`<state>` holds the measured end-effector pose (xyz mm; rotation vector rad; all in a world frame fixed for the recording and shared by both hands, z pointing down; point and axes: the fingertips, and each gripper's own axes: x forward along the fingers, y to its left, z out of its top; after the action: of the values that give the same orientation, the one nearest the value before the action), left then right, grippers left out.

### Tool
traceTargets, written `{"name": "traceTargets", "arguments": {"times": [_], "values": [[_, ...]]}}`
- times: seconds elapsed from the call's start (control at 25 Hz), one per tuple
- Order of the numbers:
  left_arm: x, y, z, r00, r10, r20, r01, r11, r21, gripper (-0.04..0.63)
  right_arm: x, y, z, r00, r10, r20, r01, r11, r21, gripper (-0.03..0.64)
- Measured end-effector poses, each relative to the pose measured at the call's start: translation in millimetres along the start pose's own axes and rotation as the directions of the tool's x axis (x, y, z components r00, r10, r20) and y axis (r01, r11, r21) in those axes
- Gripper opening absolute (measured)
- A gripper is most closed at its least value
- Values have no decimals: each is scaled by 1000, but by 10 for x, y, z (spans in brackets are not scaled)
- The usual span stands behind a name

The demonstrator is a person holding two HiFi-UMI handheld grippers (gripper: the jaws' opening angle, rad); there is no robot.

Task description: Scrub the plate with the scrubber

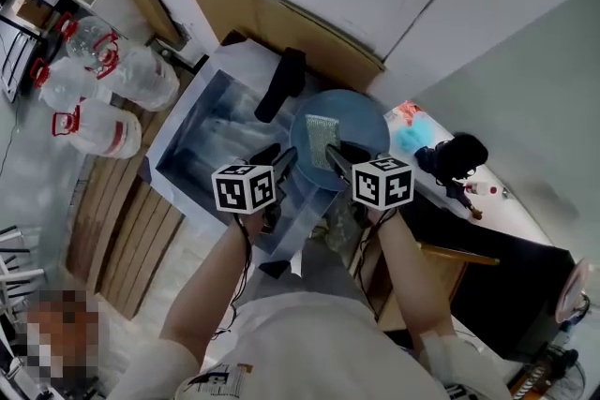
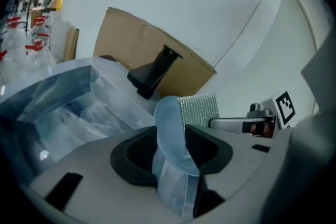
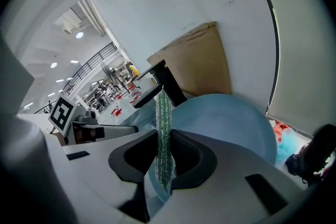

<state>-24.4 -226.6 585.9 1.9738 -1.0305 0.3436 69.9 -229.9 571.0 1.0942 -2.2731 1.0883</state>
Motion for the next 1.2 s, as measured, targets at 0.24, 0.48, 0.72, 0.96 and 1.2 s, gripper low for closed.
{"name": "traceTargets", "arguments": {"times": [0.24,0.48,0.72,0.96,1.2], "values": [[321,162,-213,998,13,-53,-18,995,-95,181,363,-199,-195,993,36,-113,-30,998,56,98],[507,291,-362,996,27,-84,-40,987,-155,180,578,-430,-234,975,-75,-207,49,990,-132,109],[611,296,-442,993,13,-116,-30,988,-150,82,697,-523,-247,958,-149,-245,64,944,-323,117],[606,349,-385,997,34,-70,-49,973,-225,57,771,-680,6,950,-246,-192,133,876,-463,120],[539,382,-285,998,70,-7,-69,953,-296,44,534,-1119,274,894,-430,-125,274,747,-606,112]]}}
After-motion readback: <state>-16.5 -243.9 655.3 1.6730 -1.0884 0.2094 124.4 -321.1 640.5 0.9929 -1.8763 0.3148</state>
